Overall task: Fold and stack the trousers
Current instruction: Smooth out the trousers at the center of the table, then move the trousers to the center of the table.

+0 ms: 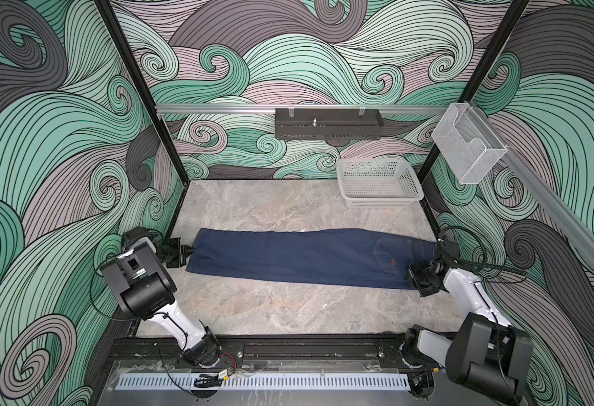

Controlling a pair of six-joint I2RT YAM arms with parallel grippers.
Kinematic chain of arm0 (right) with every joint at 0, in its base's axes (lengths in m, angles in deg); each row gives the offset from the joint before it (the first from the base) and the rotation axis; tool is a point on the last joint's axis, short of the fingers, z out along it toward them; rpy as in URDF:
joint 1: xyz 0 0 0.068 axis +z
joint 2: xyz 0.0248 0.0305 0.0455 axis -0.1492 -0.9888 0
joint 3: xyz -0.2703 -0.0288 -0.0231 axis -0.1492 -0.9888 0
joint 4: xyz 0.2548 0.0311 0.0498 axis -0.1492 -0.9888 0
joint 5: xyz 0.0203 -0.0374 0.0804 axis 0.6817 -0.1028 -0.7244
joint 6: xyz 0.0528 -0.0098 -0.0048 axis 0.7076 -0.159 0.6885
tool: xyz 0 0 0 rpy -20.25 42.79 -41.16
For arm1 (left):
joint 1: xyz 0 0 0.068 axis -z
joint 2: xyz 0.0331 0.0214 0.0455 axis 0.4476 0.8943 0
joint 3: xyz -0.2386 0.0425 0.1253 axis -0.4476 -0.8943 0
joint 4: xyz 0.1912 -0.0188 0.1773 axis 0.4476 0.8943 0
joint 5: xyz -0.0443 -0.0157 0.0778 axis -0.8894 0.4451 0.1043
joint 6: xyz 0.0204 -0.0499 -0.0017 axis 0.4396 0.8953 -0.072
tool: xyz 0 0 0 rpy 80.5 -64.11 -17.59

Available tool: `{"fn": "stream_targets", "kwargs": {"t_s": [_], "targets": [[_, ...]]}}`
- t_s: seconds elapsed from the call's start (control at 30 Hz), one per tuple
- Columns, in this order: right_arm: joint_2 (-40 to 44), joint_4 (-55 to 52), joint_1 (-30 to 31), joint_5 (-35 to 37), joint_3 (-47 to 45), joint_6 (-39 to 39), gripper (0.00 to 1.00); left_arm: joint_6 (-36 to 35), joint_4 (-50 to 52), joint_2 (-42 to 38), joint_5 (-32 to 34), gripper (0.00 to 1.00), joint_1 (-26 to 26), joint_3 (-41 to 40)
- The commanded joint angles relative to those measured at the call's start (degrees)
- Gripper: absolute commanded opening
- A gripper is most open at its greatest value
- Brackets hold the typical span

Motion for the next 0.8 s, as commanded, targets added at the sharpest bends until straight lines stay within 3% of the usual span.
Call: {"fn": "stream_targets", "kwargs": {"t_s": [0.0, 0.2, 0.53, 0.77], "targets": [[-0.25, 0.87, -0.46, 2.95, -1.17, -2.13, 0.00, -1.28, -1.45, 0.55, 1.14, 0.00, -1.71, -0.04], [-1.33, 1.70, -0.55, 3.20, -1.10, -2.10, 0.00, -2.88, 2.57, -0.60, 3.47, 0.00, -1.98, 2.70], [1.87, -2.51, -1.04, 1.50, 5.22, -1.81, 0.00, -2.45, 5.49, -2.52, 1.34, 0.00, -2.31, 9.10], [1.55, -0.92, -1.04, 2.23, 0.12, -2.86, 0.00, -5.72, 5.67, -1.65, 3.44, 0.00, -2.70, 2.88]]}}
